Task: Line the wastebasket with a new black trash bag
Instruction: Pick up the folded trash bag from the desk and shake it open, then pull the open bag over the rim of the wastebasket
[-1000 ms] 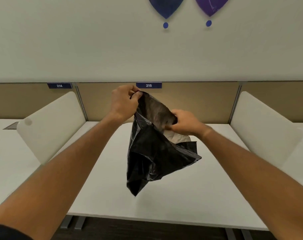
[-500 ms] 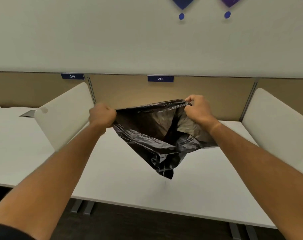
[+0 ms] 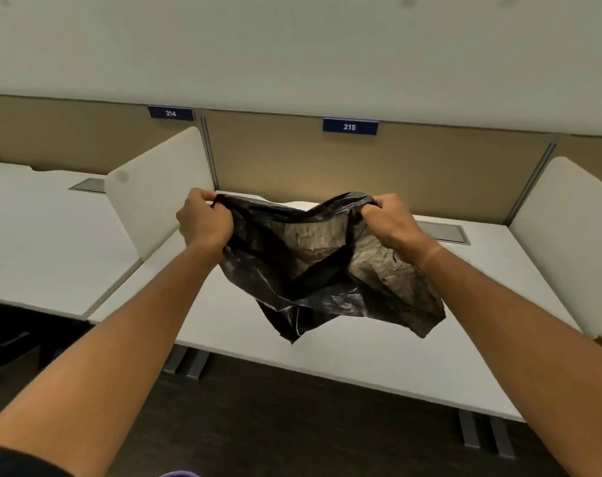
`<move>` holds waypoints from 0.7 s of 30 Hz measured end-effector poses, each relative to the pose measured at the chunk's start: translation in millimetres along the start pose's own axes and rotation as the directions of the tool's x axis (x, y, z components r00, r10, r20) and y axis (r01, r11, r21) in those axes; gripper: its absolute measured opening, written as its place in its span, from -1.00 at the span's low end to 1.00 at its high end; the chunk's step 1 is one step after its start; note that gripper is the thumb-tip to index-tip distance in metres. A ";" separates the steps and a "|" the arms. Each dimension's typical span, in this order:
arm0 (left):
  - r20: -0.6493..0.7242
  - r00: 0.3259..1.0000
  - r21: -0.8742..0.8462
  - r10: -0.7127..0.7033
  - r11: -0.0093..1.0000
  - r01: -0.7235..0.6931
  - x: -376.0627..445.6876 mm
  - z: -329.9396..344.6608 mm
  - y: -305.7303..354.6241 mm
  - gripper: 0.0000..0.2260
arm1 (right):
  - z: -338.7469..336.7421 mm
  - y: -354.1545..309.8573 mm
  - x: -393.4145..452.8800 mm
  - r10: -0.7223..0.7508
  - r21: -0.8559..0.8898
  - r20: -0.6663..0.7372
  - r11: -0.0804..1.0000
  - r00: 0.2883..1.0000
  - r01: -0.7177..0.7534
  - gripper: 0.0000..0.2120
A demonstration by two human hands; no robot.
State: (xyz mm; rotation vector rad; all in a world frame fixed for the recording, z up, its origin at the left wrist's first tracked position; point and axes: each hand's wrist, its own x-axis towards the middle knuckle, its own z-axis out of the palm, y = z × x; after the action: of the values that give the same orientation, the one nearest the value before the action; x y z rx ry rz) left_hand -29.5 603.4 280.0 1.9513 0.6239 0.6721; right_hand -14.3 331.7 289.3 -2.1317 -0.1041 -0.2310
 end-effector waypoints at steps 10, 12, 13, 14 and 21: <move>-0.041 0.987 0.324 0.152 0.937 -0.131 -33.1 -96.8 -69.5 -0.78 | 73.0 -0.8 -36.0 0.051 -0.024 0.106 0.999 0.993 -0.049 -0.80; -0.064 0.991 0.363 0.114 0.928 -0.084 -44.6 -115.5 -90.7 -0.78 | 93.3 3.9 -48.0 0.056 -0.021 0.176 0.998 0.983 -0.053 -0.80; -0.077 0.992 0.385 0.101 0.921 -0.064 -50.6 -124.2 -101.7 -0.77 | 104.0 6.2 -54.5 0.056 -0.020 0.206 0.998 0.977 -0.053 -0.82; -0.093 0.992 0.406 0.085 0.913 -0.040 -56.4 -132.9 -113.0 -0.75 | 114.7 8.2 -61.9 0.054 -0.019 0.234 0.999 0.971 -0.051 -0.84; -0.208 0.977 0.461 -0.047 0.876 0.140 -100.8 -195.7 -199.2 -0.74 | 198.0 13.6 -123.0 0.050 -0.019 0.457 0.999 0.888 -0.047 -0.87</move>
State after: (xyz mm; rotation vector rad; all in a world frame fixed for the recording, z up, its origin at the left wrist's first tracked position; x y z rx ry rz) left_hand -264.2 740.6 160.6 2.3013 1.0794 0.6961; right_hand -107.8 492.7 148.4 -2.1558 -0.3245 0.3086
